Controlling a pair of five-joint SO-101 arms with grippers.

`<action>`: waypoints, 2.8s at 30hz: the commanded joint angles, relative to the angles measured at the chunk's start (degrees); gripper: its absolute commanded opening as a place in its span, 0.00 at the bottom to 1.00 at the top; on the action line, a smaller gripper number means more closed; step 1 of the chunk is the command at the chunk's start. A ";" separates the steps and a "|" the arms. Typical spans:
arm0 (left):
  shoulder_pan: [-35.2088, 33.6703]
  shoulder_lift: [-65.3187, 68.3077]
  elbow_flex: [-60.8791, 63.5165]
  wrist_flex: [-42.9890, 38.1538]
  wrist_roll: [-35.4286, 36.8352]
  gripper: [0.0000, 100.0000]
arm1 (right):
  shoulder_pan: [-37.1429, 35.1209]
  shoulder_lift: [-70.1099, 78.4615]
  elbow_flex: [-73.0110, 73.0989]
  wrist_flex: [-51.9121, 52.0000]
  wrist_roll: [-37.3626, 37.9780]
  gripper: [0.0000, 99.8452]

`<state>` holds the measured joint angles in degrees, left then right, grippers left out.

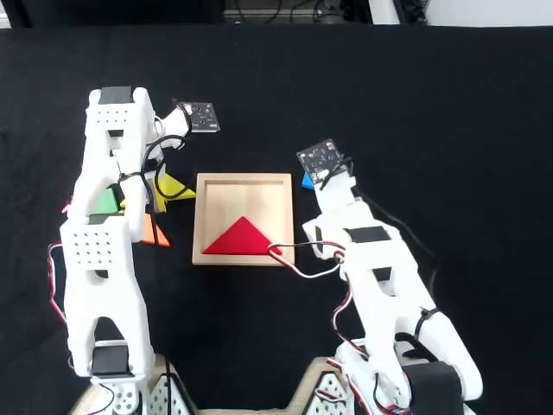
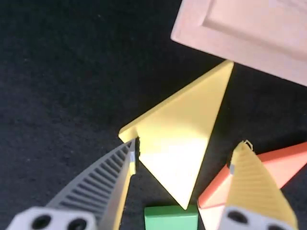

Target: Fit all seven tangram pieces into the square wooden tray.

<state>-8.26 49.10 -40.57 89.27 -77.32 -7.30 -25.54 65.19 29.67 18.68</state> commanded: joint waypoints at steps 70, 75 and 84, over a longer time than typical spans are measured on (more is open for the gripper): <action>0.92 -3.78 6.99 -3.69 -10.73 0.31 | 0.53 -1.54 -0.22 -0.79 -0.09 0.09; 1.45 -3.08 6.90 -4.31 -10.64 0.31 | 0.53 -1.54 -0.22 -0.79 -0.09 0.09; 1.98 -2.81 6.29 -5.63 -10.55 0.31 | 0.53 -1.54 -0.22 -0.79 -0.09 0.09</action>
<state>-6.59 46.20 -33.27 84.35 -82.95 -7.30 -25.54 65.19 29.67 18.68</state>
